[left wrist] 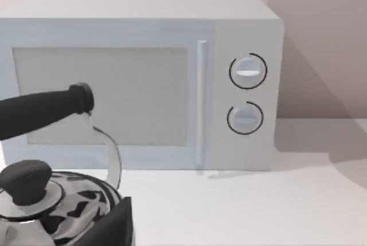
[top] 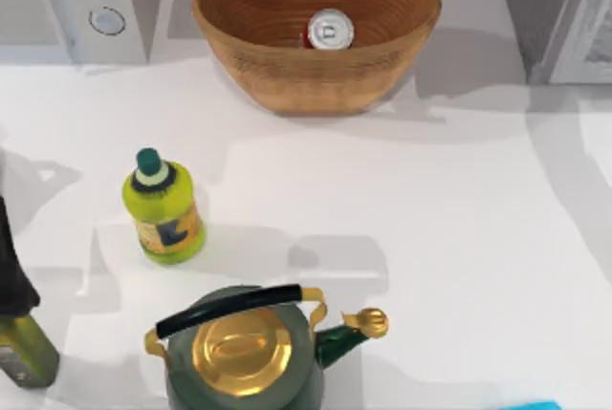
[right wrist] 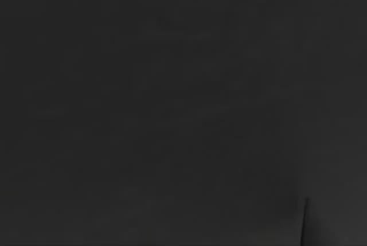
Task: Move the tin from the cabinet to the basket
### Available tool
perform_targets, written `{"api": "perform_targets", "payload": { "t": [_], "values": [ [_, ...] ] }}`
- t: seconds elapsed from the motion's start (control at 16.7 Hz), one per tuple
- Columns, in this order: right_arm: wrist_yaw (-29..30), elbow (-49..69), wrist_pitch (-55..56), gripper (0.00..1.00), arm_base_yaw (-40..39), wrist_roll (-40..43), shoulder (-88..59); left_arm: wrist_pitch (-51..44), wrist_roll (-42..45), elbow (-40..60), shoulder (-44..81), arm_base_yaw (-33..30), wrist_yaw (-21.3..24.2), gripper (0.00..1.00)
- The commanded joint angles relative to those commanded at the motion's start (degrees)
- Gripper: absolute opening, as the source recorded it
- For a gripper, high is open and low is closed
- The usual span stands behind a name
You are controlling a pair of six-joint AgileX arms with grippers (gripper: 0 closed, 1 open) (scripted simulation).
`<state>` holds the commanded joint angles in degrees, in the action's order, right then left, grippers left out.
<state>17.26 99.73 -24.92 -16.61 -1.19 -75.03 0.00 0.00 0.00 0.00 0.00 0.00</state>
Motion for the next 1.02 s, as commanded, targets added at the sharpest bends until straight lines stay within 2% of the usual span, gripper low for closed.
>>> {"api": "perform_targets", "payload": {
  "t": [0.18,0.3,0.6,1.02],
  "values": [
    [7.1,-0.9,-0.2,1.00,-7.1,0.1,0.8,0.0,0.0,0.0,0.0,0.0,0.0,1.00],
    [8.7,-1.1,-0.2,1.00,-8.7,0.1,1.0,0.0,0.0,0.0,0.0,0.0,0.0,1.00],
    [9.6,-0.5,-0.5,1.00,-7.2,0.8,2.0,0.0,0.0,0.0,0.0,0.0,0.0,1.00],
    [5.1,5.3,2.0,1.00,-2.6,0.7,-6.3,0.0,0.0,0.0,0.0,0.0,0.0,1.00]
  ]
}}
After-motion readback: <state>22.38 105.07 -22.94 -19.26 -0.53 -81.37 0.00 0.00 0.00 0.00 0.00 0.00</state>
